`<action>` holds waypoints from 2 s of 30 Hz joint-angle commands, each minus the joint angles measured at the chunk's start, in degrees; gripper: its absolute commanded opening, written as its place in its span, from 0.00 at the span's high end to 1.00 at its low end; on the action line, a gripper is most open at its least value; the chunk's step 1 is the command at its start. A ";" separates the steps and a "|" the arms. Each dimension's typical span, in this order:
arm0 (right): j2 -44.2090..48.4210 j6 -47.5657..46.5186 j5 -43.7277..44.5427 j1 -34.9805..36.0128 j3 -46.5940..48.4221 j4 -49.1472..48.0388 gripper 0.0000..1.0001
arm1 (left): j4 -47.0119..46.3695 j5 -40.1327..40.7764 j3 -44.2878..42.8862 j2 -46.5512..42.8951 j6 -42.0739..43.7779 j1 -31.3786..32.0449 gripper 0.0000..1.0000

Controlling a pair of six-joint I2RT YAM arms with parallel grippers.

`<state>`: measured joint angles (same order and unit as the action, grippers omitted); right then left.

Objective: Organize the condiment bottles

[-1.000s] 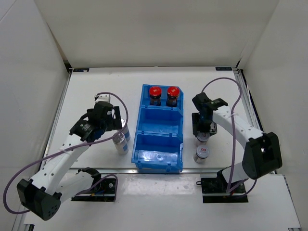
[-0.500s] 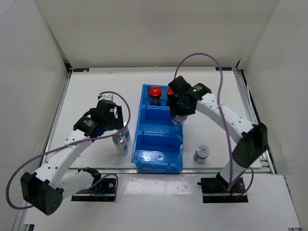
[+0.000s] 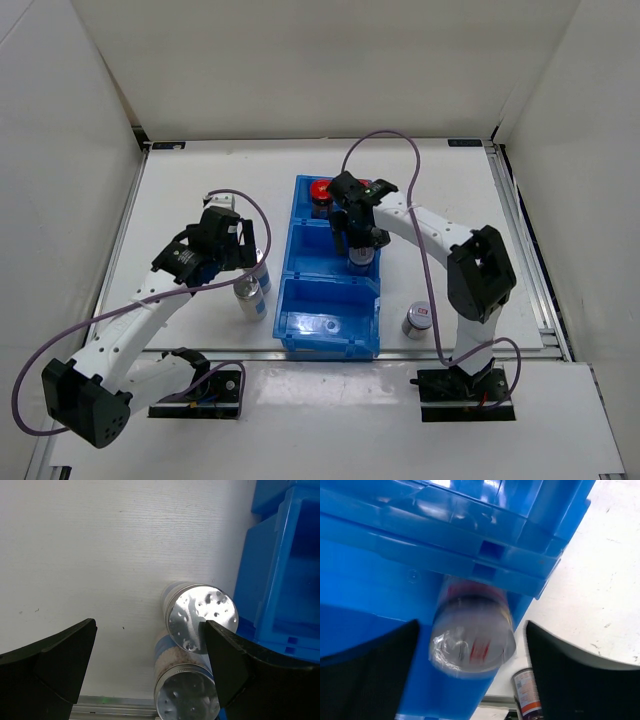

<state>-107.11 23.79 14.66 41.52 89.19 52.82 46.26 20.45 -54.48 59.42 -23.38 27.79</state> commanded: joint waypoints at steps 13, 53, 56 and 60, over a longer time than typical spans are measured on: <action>32.99 6.77 2.44 -3.72 -14.43 9.32 0.00 | -0.64 1.53 -0.99 -6.68 -0.27 -0.28 0.00; 36.20 10.15 3.89 -5.06 -6.60 4.15 1.00 | -2.58 2.58 0.43 -10.02 -0.27 -0.28 0.00; 28.64 6.10 3.01 0.03 2.29 1.95 1.00 | -2.58 3.10 0.43 -10.55 -0.27 -0.28 0.00; 17.57 2.93 5.46 6.02 12.13 1.42 1.00 | -2.05 3.63 0.43 -10.02 -0.27 -0.28 0.00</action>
<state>-84.18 30.92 18.20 43.68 95.85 57.63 44.40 22.35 -53.91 49.98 -23.42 27.79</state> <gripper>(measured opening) 0.679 0.998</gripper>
